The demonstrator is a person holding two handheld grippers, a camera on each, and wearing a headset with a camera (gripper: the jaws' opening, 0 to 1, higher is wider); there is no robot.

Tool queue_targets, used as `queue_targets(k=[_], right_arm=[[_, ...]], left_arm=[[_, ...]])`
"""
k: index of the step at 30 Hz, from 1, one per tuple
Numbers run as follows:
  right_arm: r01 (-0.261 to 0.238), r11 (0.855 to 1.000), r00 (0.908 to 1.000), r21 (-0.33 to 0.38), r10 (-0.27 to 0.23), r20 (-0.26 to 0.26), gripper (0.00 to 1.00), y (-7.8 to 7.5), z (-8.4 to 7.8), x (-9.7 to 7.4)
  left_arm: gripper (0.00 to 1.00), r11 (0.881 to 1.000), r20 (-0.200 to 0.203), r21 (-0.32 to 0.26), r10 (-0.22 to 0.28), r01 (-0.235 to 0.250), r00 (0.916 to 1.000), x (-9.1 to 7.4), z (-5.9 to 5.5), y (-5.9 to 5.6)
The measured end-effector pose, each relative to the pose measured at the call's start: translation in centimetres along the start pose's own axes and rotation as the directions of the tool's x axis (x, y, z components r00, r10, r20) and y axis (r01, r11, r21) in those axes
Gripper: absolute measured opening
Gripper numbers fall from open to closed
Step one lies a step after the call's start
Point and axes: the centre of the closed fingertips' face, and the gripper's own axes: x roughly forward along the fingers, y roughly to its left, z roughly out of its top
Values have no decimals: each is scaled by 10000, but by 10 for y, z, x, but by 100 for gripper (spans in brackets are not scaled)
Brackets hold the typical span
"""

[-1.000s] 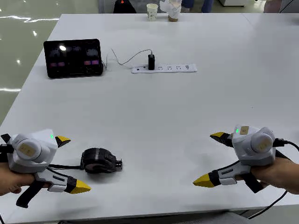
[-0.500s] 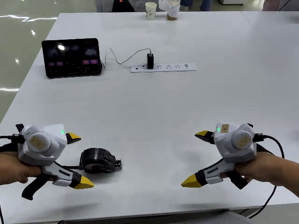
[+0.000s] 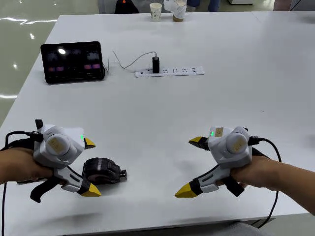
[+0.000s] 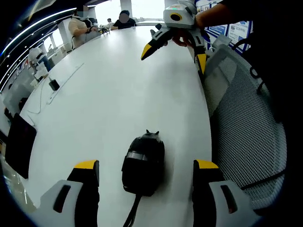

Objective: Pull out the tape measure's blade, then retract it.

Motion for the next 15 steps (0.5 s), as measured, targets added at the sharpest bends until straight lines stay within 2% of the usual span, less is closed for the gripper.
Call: queue_targets(k=[7, 11, 15], right_arm=[[-176, 9997, 9998, -185, 176, -8, 99, 5, 9, 11], [-299, 9991, 9995, -306, 297, -62, 99, 8, 12, 17], [-425, 9981, 9990, -454, 417, -184, 99, 9, 13, 23]], left_arm=[[67, 9988, -398, 261, -400, 411, 9984, 8, 0, -5], [63, 9986, -556, 417, -310, 334, 9980, 9, -2, 1], [53, 9962, -641, 702, -479, 524, 9968, 10, 0, 2]])
